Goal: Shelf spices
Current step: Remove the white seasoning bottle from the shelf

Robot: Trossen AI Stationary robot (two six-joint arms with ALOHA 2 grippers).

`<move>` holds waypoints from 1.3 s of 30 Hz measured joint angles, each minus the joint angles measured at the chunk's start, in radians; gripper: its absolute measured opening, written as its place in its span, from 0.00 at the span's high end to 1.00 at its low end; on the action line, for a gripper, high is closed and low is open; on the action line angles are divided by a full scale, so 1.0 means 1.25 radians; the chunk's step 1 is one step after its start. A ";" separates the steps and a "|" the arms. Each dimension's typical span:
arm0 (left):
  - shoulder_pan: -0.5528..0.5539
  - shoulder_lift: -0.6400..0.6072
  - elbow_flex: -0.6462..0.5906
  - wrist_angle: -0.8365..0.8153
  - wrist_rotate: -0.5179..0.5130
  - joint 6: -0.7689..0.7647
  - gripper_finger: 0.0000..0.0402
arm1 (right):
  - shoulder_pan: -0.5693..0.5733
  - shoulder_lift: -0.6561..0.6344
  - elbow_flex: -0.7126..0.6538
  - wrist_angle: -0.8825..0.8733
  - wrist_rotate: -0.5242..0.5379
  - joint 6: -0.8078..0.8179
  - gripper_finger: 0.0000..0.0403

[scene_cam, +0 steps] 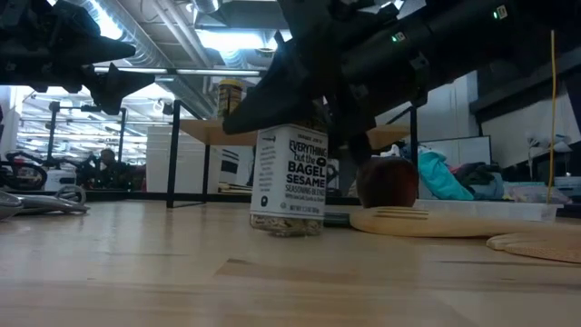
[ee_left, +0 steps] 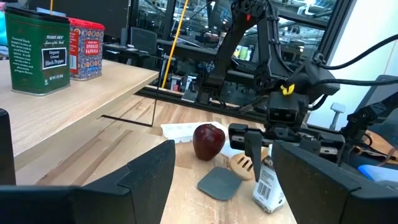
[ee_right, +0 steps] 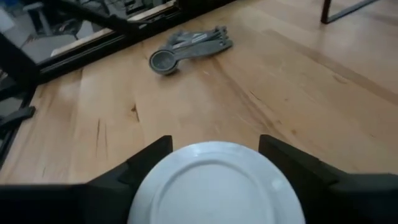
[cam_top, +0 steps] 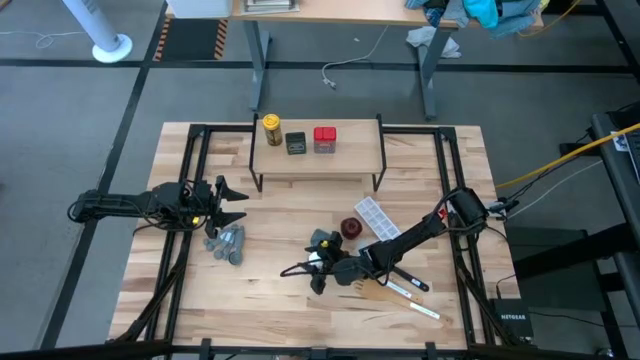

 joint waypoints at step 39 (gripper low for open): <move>0.000 0.000 0.000 0.000 0.001 0.042 0.35 | -0.002 0.005 0.012 0.055 -0.068 -0.008 0.17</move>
